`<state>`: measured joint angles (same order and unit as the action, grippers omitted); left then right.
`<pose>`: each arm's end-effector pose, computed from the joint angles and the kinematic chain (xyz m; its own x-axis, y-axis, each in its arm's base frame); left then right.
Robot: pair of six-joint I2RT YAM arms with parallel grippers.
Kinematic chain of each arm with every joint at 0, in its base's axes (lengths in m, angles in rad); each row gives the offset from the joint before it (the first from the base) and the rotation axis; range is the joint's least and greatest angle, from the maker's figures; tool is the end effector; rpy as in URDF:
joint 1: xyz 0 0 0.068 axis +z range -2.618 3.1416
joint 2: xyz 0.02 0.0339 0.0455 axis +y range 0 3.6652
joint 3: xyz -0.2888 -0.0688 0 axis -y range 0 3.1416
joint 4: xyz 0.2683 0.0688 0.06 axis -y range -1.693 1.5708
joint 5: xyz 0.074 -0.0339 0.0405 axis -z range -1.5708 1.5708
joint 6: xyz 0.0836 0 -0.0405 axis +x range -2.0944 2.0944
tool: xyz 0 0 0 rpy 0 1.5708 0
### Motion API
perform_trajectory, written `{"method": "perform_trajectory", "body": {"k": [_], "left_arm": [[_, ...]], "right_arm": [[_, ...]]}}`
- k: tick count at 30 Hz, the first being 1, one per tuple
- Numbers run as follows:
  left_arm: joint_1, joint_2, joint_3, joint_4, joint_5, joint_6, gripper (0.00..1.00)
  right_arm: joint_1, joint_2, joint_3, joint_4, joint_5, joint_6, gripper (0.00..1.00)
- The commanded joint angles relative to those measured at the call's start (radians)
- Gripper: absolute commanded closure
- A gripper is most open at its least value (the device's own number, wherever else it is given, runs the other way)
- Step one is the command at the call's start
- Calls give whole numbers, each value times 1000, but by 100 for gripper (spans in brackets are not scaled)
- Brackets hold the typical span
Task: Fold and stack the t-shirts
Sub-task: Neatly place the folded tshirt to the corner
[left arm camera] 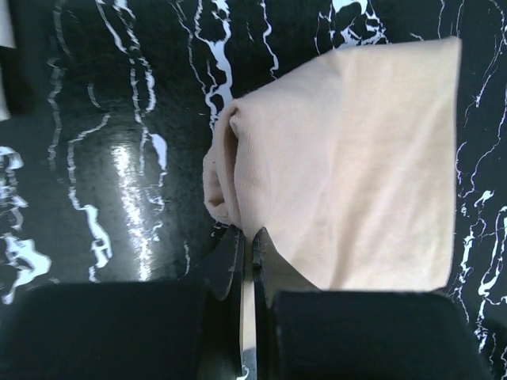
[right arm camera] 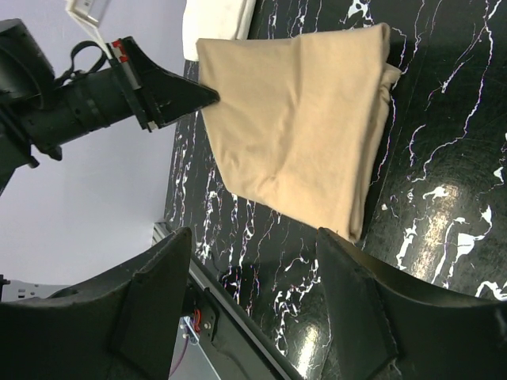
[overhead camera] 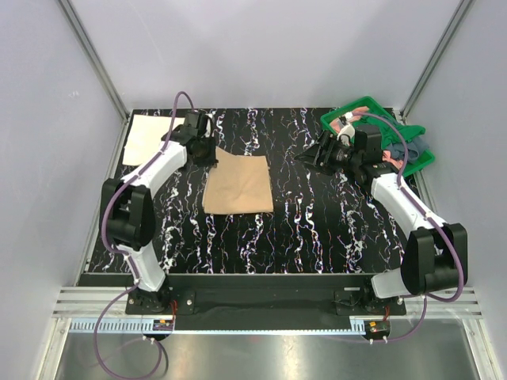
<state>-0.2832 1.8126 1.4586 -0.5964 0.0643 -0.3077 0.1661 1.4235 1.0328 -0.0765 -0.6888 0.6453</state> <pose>0.4336 -0.1318 0.2291 -0.8399 -0.0704 -0.5382 0.0633 0.9721 -0.2259 0.3583 0.1140 0.2901 -0.7683 0.3420 -0.5411 -0.2820 0.5781 0.7657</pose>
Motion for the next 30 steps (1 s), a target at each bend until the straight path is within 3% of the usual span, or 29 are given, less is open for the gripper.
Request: {"method": "perform_trajectory", "body": {"k": [1,11,20,30], "left_arm": [[3,-79,55,-46,-89,64,100],[9,-92,180,-86,-267,258,100],[64,-4,393,-86,-379,404,100],[144,88,565,-89,-347,576,100]], "right_arm": [[-4,-52,-5,3,18,7,28],[-2,-64,-14,3,15,19,28],[-2,-57,-1,7,9,19,27],[-4,11,24,38,0,2,27]]}}
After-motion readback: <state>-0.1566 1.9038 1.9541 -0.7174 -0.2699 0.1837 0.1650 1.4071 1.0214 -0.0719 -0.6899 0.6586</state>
